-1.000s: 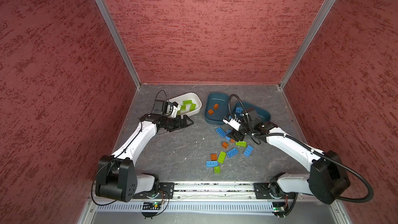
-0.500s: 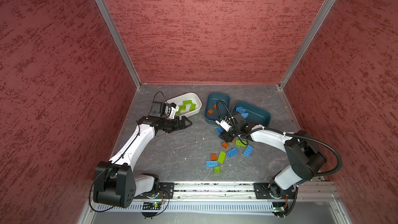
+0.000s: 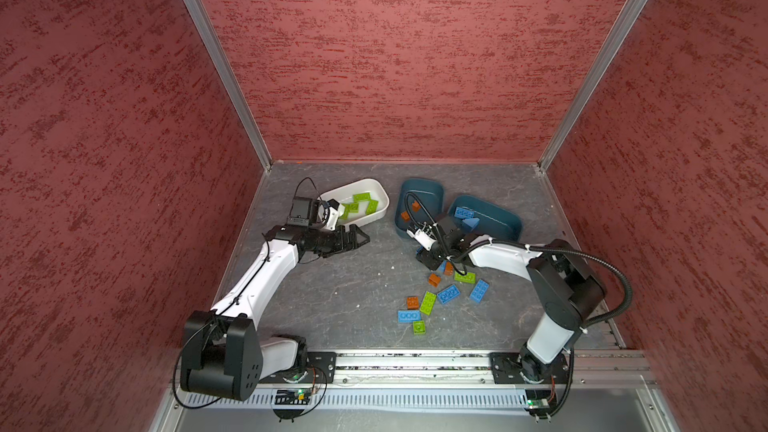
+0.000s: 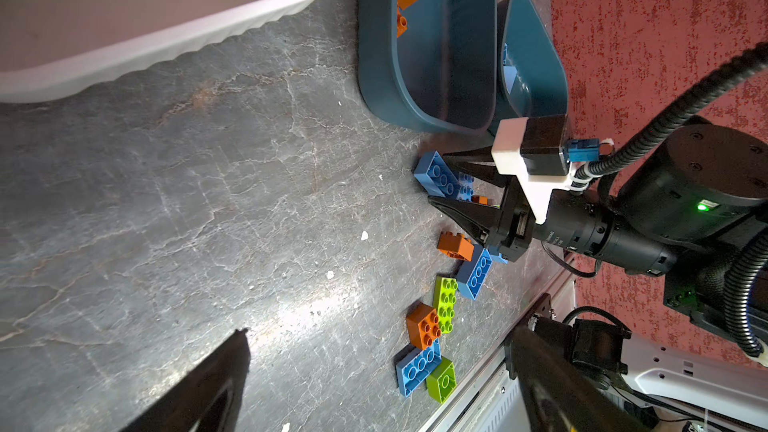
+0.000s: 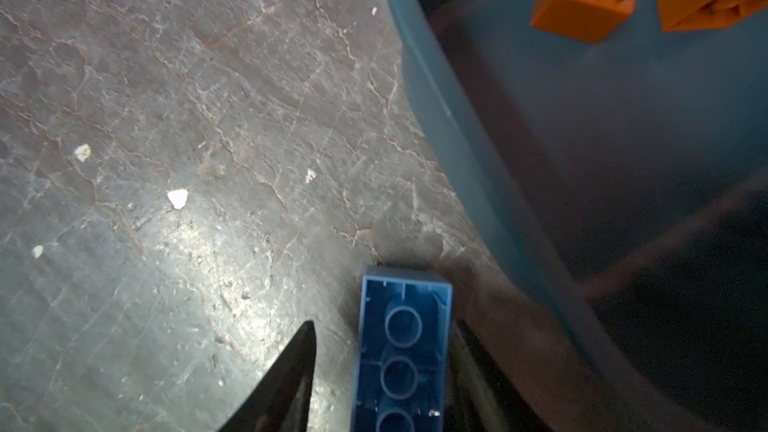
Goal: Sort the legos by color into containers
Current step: 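Return the right gripper to the pile and grasp another blue brick, then carry the blue brick into the farther teal tub and open the right gripper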
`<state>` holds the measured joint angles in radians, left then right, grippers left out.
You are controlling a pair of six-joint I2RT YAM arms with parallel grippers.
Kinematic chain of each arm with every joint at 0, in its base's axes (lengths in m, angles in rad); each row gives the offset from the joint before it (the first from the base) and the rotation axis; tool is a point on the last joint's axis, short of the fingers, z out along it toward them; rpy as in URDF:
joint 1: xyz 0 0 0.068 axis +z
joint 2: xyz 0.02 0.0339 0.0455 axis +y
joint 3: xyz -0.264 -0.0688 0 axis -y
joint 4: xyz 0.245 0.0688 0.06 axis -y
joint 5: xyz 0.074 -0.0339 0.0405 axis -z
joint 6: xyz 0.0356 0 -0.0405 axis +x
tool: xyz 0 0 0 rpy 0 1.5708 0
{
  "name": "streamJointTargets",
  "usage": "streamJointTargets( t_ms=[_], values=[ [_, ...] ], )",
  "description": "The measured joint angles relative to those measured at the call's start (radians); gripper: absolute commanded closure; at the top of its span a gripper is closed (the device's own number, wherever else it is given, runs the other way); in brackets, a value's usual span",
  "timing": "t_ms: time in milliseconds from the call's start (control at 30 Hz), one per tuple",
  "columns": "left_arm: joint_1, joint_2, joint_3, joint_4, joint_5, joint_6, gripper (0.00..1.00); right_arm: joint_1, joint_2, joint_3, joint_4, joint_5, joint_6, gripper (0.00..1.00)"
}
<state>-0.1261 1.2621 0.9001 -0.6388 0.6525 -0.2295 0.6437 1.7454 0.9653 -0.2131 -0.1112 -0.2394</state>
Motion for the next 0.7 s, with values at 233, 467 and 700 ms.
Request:
streamJointTargets(
  t_ms=[233, 467, 700],
  values=[
    [0.003, 0.000, 0.000, -0.005, 0.000, 0.003, 0.01, 0.017, 0.016, 0.000, -0.029, 0.025, -0.005, 0.63],
    [0.003, 0.000, 0.000, -0.009, 0.000, 0.010, 0.01, 0.030, 0.014, 0.003, -0.039, 0.034, -0.008, 0.83],
    [0.003, 0.000, 0.000, -0.009, 0.014, 0.009, 0.01, 0.026, -0.151, 0.002, -0.099, 0.018, -0.003, 0.82]
  ],
)
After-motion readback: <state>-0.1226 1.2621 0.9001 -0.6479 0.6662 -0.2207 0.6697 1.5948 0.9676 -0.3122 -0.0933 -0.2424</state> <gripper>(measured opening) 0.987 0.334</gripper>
